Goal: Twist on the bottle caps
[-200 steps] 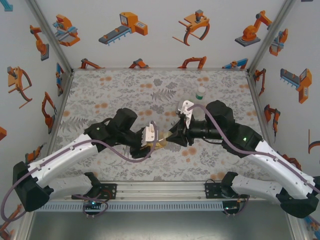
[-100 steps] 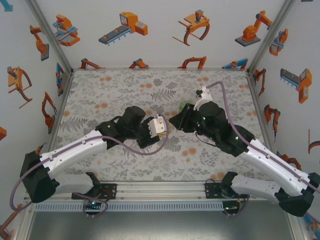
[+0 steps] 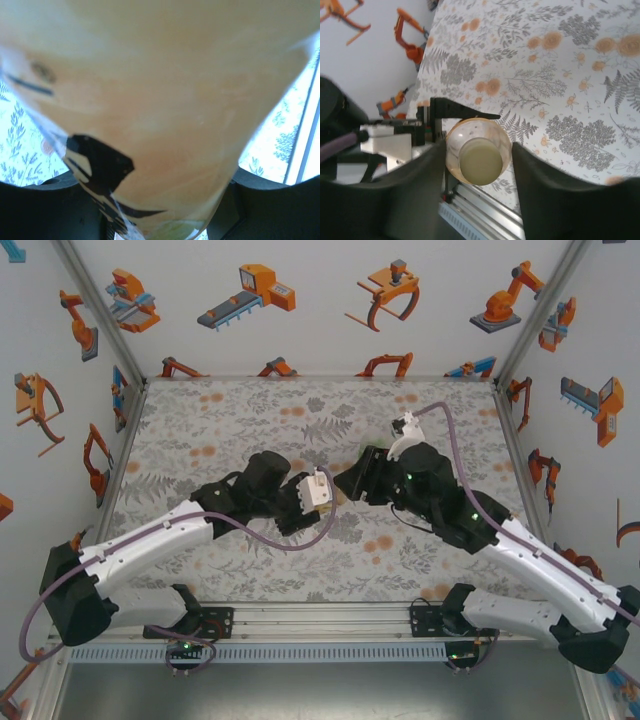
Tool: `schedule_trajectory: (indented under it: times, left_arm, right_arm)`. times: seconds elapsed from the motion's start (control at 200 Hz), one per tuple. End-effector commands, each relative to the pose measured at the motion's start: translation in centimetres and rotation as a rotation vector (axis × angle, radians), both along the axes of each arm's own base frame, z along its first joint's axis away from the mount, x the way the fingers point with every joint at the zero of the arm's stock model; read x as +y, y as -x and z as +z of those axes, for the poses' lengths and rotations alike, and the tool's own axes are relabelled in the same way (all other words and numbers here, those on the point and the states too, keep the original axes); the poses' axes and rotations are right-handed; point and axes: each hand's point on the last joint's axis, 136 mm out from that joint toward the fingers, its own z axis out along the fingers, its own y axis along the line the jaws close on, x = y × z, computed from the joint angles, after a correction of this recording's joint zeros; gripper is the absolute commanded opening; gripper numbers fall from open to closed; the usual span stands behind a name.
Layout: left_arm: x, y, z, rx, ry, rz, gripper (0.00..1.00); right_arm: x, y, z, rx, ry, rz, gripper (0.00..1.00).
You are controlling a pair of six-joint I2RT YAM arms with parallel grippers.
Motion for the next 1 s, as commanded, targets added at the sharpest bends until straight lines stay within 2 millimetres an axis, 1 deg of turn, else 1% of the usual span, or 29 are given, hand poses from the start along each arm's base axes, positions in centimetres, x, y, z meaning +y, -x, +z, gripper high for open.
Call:
schedule_trajectory:
  times: [0.0, 0.08, 0.22, 0.335, 0.376, 0.446, 0.481, 0.581, 0.711, 0.841, 0.996]
  left_arm:
    - [-0.9, 2.2, 2.7, 0.002, 0.082, -0.128, 0.00]
    - [-0.6, 3.7, 2.6, 0.037, 0.083, -0.191, 0.00]
    - [0.1, 6.3, 2.7, 0.101, 0.084, -0.290, 0.00]
    - [0.8, 8.1, 2.8, 0.151, 0.084, -0.351, 0.00]
    - [1.0, 8.5, 2.7, 0.169, 0.080, -0.366, 0.00]
    - [1.5, 9.3, 2.4, 0.203, 0.064, -0.380, 0.00]
    - [1.7, 9.5, 2.3, 0.219, 0.056, -0.384, 0.00]
    - [2.3, 10.2, 1.8, 0.259, 0.030, -0.390, 0.00]
    - [2.8, 10.8, 1.5, 0.292, 0.014, -0.398, 0.00]
    - [2.9, 11.1, 1.5, 0.301, 0.018, -0.405, 0.00]
    - [2.9, 11.2, 1.5, 0.304, 0.019, -0.412, 0.00]
  right_arm:
    - [1.0, 2.8, 5.8, -0.235, -0.018, 0.210, 0.63]
    - [1.2, 4.6, 7.2, -0.348, 0.013, 0.329, 0.64]
    - [0.9, 7.8, 8.2, -0.542, 0.078, 0.510, 0.60]
    - [0.7, 10.5, 8.0, -0.656, 0.136, 0.666, 0.58]
    - [0.8, 11.6, 7.7, -0.692, 0.155, 0.744, 0.58]
    - [0.9, 14.3, 6.7, -0.766, 0.165, 0.921, 0.58]
    - [0.9, 15.1, 6.4, -0.793, 0.168, 0.975, 0.58]
    - [1.1, 15.2, 5.5, -0.811, 0.194, 1.014, 0.58]
    - [1.7, 14.9, 4.6, -0.815, 0.224, 1.041, 0.54]
    - [2.4, 14.4, 3.8, -0.806, 0.232, 1.055, 0.52]
    - [3.0, 14.1, 3.4, -0.795, 0.231, 1.067, 0.52]
